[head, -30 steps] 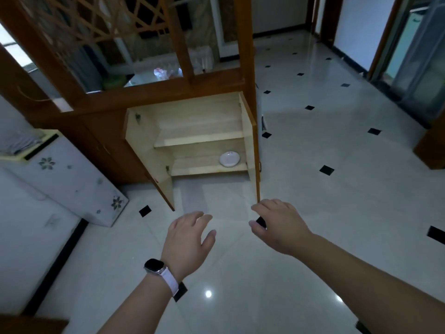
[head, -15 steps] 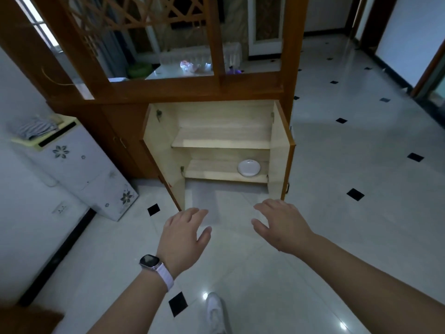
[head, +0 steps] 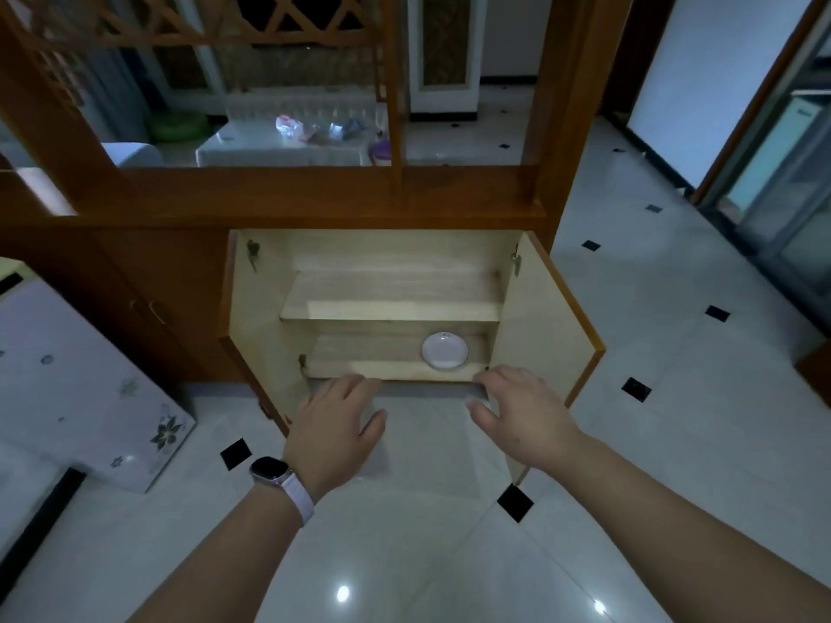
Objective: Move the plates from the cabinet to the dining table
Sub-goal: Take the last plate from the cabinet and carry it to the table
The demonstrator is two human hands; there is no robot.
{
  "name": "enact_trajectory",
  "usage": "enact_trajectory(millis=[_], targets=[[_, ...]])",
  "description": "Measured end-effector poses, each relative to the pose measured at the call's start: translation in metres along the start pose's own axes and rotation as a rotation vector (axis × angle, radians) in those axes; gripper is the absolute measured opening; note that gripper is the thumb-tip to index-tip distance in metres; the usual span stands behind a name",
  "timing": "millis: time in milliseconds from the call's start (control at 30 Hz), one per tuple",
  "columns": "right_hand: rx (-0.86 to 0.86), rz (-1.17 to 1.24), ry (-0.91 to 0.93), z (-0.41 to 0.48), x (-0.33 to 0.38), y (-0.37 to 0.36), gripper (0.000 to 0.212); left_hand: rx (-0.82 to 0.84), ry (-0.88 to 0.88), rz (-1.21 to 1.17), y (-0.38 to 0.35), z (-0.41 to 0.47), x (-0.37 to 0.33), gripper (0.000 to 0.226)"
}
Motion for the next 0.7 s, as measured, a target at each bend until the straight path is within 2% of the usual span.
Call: enact_trajectory(millis=[300, 433, 533, 700], targets=[[-0.021, 0.012, -0.106, 0.081, -0.023, -0.006, 0.05, 0.033, -0.042, -0.059, -0.027, 0.087, 0.022, 0.054], [-0.023, 0.041, -0.118, 0.113, -0.035, -0.025, 0.061, 0.07, -0.043, -0.088, -0.055, 0.121, 0.028, 0.057], [0.005, 0.059, -0.128, 0.147, -0.048, -0.042, 0.049, 0.094, -0.043, -0.088, -0.073, 0.15, 0.032, 0.055], [0.072, 0.091, -0.146, 0.202, -0.07, -0.06, 0.051, 0.178, -0.036, -0.043, -0.097, 0.205, 0.05, 0.061]])
Point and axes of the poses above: each hand's wrist, its own z-axis towards the middle knuckle, its own y-axis out of the back of the hand, x = y × z, the point moved 10 cm from there along z, towards the middle knuckle, and after that the axes turned 4 degrees about -x, right-handed, at the moved point
